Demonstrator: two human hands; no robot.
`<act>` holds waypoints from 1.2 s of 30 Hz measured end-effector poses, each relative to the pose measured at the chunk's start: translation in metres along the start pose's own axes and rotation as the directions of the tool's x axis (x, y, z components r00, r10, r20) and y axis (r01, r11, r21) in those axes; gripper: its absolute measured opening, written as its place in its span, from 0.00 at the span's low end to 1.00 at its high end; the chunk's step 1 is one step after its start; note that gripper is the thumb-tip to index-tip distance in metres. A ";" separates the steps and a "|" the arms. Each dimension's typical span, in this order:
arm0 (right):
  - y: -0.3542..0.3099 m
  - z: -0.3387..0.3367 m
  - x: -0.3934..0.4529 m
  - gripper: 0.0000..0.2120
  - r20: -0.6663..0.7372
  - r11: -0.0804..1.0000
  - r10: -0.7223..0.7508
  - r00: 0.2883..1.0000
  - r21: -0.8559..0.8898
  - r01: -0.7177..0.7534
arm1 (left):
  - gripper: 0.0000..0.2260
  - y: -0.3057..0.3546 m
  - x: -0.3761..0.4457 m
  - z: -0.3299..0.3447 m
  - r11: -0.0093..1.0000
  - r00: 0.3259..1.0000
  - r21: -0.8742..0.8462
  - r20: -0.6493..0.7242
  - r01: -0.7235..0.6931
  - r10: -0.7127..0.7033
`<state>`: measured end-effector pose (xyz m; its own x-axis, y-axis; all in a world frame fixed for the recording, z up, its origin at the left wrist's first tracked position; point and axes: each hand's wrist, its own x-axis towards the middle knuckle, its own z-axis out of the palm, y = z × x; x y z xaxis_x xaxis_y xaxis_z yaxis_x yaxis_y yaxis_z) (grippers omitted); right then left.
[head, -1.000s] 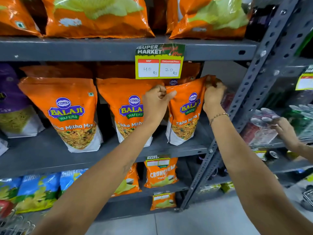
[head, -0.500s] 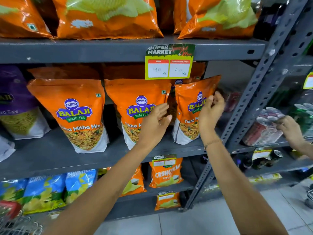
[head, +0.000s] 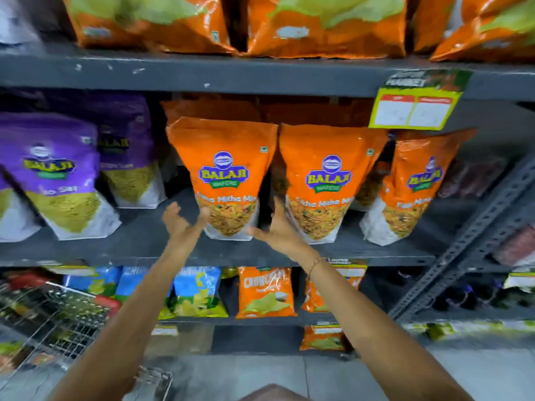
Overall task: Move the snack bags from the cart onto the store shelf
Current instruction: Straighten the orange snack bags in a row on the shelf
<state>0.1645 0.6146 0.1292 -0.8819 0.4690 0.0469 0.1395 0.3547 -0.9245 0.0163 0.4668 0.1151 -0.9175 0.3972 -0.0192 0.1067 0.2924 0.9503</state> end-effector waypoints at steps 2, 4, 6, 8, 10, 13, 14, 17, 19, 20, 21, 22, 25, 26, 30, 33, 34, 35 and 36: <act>0.003 0.008 0.016 0.50 0.048 0.999 0.031 0.998 -0.044 -0.029 | 0.48 0.002 0.016 -0.004 0.997 0.971 0.081 0.237 -0.003 -0.016; 0.007 0.017 0.029 0.54 0.052 0.994 0.099 0.994 -0.059 -0.096 | 0.47 0.002 0.024 -0.006 0.996 0.896 0.054 0.441 -0.075 0.044; -0.003 0.054 0.047 0.49 0.041 0.994 0.109 0.993 -0.015 -0.108 | 0.44 -0.013 0.040 -0.033 0.990 0.897 0.090 0.439 -0.105 0.056; -0.002 0.060 0.047 0.44 -0.053 0.995 0.097 0.994 0.017 -0.097 | 0.43 -0.019 0.043 -0.030 0.983 0.926 0.148 0.376 -0.106 0.043; 0.004 0.062 0.046 0.42 -0.142 0.997 0.076 0.987 0.021 -0.074 | 0.38 -0.023 0.042 -0.029 0.971 0.935 0.177 0.342 -0.162 0.094; 0.013 0.055 0.040 0.42 -0.158 0.999 0.054 0.986 0.013 -0.052 | 0.35 -0.023 0.033 -0.021 0.965 0.936 0.167 0.323 -0.202 0.140; 0.013 0.054 0.039 0.42 -0.160 0.998 0.056 0.986 0.017 -0.054 | 0.35 -0.022 0.030 -0.023 0.965 0.938 0.166 0.316 -0.204 0.144; 0.008 0.063 0.040 0.41 -0.151 0.999 0.050 0.987 0.021 -0.048 | 0.37 -0.028 0.034 -0.030 0.966 0.945 0.151 0.284 -0.211 0.162; 0.006 0.070 0.045 0.41 -0.142 0.998 0.056 0.988 0.011 -0.055 | 0.37 -0.034 0.038 -0.038 0.967 0.947 0.149 0.276 -0.209 0.162; 0.005 0.073 0.046 0.41 -0.136 0.999 0.053 0.989 0.000 -0.054 | 0.37 -0.035 0.039 -0.040 0.968 0.949 0.145 0.271 -0.207 0.162; 0.004 0.075 0.048 0.42 -0.129 0.998 0.058 0.990 -0.007 -0.059 | 0.37 -0.037 0.040 -0.042 0.968 0.949 0.141 0.269 -0.209 0.166; 0.004 0.076 0.049 0.42 -0.118 0.998 0.067 0.991 -0.005 -0.068 | 0.37 -0.037 0.041 -0.044 0.968 0.948 0.139 0.270 -0.211 0.168; -0.001 0.075 0.049 0.42 -0.093 0.995 0.102 0.990 -0.006 -0.103 | 0.36 -0.039 0.044 -0.044 0.967 0.948 0.136 0.266 -0.216 0.175; -0.002 0.075 0.049 0.43 -0.078 0.994 0.107 0.991 -0.008 -0.108 | 0.36 -0.039 0.043 -0.043 0.968 0.948 0.130 0.265 -0.217 0.177; -0.004 0.072 0.036 0.45 -0.017 0.988 0.147 0.989 -0.047 -0.148 | 0.39 -0.038 0.029 -0.041 0.983 0.936 -0.009 0.303 -0.185 0.179; 0.001 0.053 0.002 0.29 -0.081 0.956 0.178 0.981 -0.220 -0.192 | 0.41 -0.038 0.003 -0.030 0.977 0.983 -0.137 0.062 -0.164 0.174; 0.008 0.041 -0.011 0.21 -0.113 0.936 0.190 0.975 -0.279 -0.214 | 0.38 -0.036 -0.010 -0.023 0.974 0.985 -0.145 -0.057 -0.172 0.165; 0.019 0.025 -0.023 0.15 -0.135 0.916 0.224 0.965 -0.310 -0.256 | 0.32 -0.033 -0.023 -0.014 0.968 0.972 -0.138 -0.139 -0.208 0.189; 0.027 0.007 -0.036 0.14 -0.173 0.898 0.250 0.953 -0.327 -0.295 | 0.25 -0.027 -0.037 -0.004 0.958 0.956 -0.105 -0.159 -0.266 0.248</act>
<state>0.1972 0.6021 0.0997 -0.7273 0.6756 -0.1209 0.5325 0.4444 -0.7204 0.0458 0.4407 0.0910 -0.9115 0.3132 0.2665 0.3060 0.0836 0.9483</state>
